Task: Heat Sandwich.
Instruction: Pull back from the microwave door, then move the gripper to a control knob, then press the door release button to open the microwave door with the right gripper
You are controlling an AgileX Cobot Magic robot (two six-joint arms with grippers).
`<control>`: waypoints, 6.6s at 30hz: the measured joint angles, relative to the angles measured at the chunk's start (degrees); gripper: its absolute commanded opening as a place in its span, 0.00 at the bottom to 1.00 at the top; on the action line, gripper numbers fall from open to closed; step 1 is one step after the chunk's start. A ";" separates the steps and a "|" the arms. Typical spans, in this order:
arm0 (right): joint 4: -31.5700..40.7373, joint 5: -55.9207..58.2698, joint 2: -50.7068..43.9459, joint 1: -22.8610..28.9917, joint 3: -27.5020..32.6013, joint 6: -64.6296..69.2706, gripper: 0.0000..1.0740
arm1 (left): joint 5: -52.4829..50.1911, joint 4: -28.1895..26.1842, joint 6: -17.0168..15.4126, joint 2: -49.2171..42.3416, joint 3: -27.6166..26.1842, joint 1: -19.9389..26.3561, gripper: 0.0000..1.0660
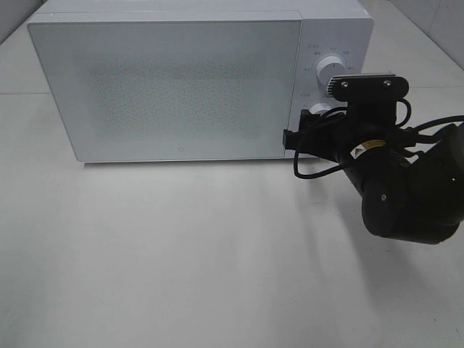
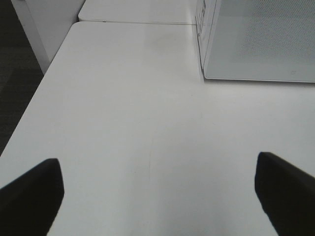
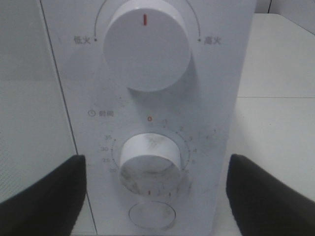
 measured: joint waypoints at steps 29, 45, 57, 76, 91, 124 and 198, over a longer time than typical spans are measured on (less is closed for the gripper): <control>-3.55 3.95 3.55 -2.92 -4.70 0.92 0.16 | 0.00 0.00 0.00 0.00 0.00 0.00 0.95; -4.01 3.90 3.55 -2.92 -4.70 2.92 0.07 | 0.00 0.00 0.00 0.00 0.00 0.00 0.95; -7.05 2.64 3.55 -3.38 -4.35 24.47 0.07 | 0.00 0.00 0.00 0.00 0.00 0.00 0.95; -7.22 1.72 3.67 -3.38 -3.84 64.57 0.08 | 0.00 0.00 0.00 0.00 0.00 0.00 0.95; -6.82 1.26 3.67 -3.38 -3.72 90.70 0.09 | 0.00 0.00 0.00 0.00 0.00 0.00 0.95; -5.79 0.92 3.67 -3.04 -3.72 98.84 0.30 | 0.00 0.00 0.00 0.00 0.00 0.00 0.95; -17.30 64.86 -28.99 -3.04 -2.64 34.38 0.71 | 0.00 0.00 0.00 0.00 0.00 0.00 0.95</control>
